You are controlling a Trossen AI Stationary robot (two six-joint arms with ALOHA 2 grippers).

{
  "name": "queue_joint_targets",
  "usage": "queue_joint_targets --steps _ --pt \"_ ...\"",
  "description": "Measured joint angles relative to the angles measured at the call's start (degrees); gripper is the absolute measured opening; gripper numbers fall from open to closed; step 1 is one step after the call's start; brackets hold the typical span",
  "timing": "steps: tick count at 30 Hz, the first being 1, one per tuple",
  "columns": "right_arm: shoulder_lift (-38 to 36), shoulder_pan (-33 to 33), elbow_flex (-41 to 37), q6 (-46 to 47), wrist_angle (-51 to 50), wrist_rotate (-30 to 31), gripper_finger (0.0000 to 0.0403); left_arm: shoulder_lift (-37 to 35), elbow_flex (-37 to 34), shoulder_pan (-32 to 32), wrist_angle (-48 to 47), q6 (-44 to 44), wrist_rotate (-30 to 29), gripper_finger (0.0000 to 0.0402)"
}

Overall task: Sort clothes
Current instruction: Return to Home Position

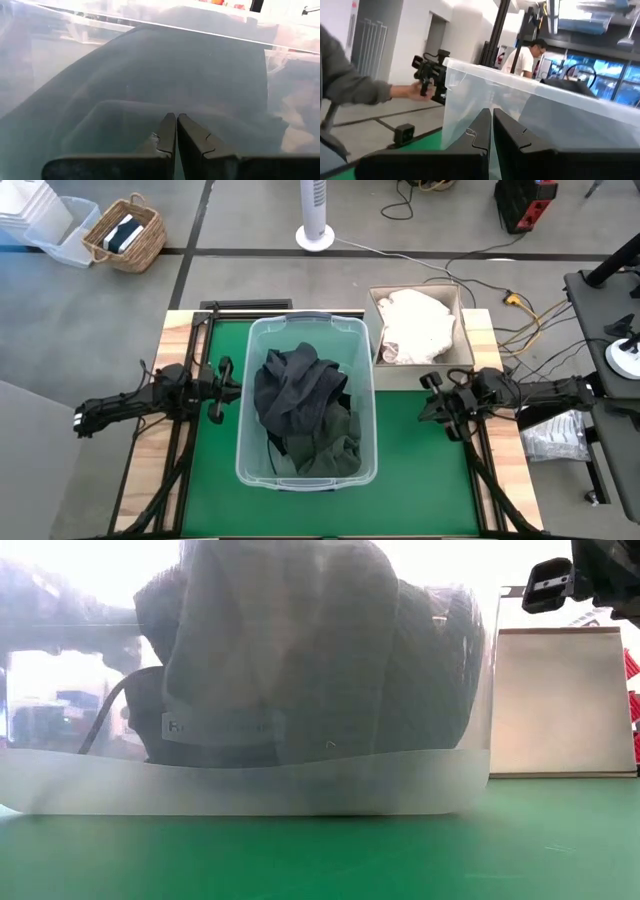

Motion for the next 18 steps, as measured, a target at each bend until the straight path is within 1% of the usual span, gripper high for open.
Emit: queue_joint_targets --steps 5,8,12,18 --pt "0.09 0.0 0.79 7.76 -0.11 0.02 0.0012 0.08 0.43 0.02 -0.32 -0.11 0.0 0.0" --pt "0.12 0.0 1.11 10.32 0.07 0.02 0.0012 0.17 0.44 0.02 -0.23 -0.11 0.0 0.0" --pt "0.55 0.0 1.14 12.06 -0.25 0.04 0.0012 0.56 0.47 0.02 -0.03 -0.11 0.0 0.0" --pt "0.86 0.0 1.14 12.06 -0.34 0.04 0.0012 0.78 0.54 0.02 0.05 -0.11 0.0 0.0"
